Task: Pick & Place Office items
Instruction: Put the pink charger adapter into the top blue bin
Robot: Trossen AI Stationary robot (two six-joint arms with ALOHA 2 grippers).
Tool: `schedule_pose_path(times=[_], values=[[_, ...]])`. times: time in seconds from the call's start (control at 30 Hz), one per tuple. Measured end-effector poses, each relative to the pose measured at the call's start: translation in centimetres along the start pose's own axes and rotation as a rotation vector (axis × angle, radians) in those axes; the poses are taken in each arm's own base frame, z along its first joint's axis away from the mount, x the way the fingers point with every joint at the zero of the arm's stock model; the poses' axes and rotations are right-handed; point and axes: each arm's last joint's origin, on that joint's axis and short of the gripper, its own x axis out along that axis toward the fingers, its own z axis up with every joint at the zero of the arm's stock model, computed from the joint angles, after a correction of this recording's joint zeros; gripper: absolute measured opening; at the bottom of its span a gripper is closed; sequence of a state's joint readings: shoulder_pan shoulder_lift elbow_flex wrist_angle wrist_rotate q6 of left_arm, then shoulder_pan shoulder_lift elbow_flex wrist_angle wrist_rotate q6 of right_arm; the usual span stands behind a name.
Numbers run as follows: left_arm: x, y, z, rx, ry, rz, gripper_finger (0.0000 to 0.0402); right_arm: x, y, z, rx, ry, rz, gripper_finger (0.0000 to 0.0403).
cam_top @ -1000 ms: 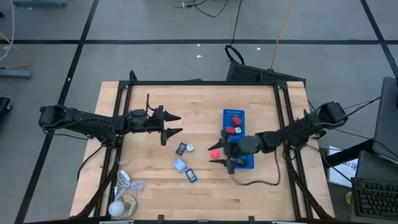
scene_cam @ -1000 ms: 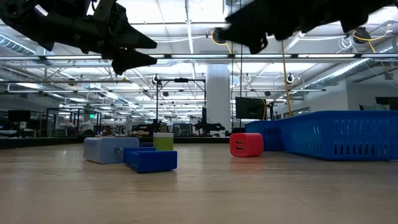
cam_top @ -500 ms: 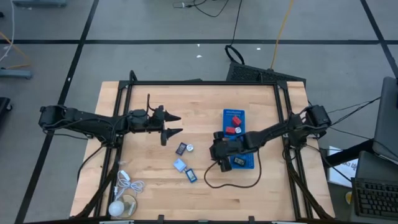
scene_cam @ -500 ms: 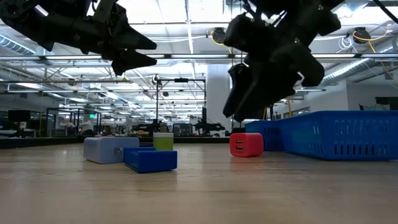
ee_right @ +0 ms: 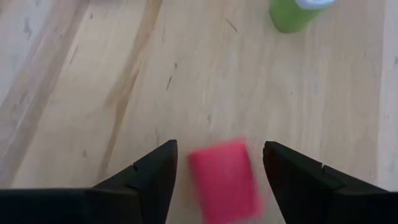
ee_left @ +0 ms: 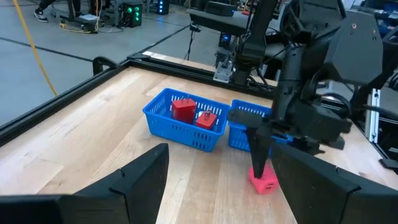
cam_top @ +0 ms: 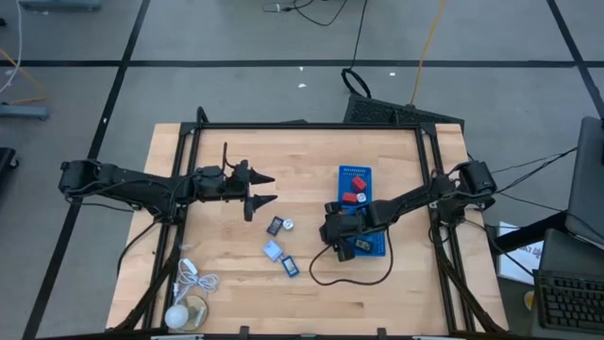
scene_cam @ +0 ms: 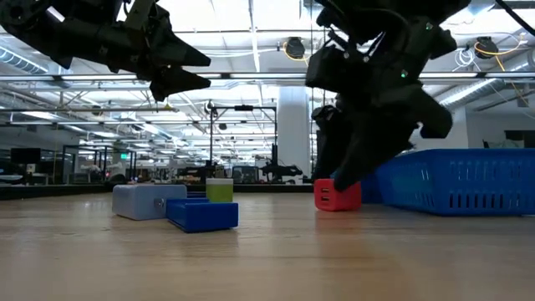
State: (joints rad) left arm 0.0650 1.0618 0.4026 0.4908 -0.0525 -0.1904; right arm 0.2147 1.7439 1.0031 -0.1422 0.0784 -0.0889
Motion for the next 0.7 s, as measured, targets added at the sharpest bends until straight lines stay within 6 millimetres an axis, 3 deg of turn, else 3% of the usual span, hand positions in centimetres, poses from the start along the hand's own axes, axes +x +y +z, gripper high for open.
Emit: schedule_pose_path(times=[0.2,0.7], values=[[0.0,0.0,0.0,-0.002,0.0,-0.001,0.0277,1.6,0.1,-0.7,-0.013,0.046,0.006,0.0212],[0.0,0.0,0.0,0.0,0.0,-0.001,0.0287,1.3,-0.1,-0.4,0.0,0.034,-0.001,0.015]])
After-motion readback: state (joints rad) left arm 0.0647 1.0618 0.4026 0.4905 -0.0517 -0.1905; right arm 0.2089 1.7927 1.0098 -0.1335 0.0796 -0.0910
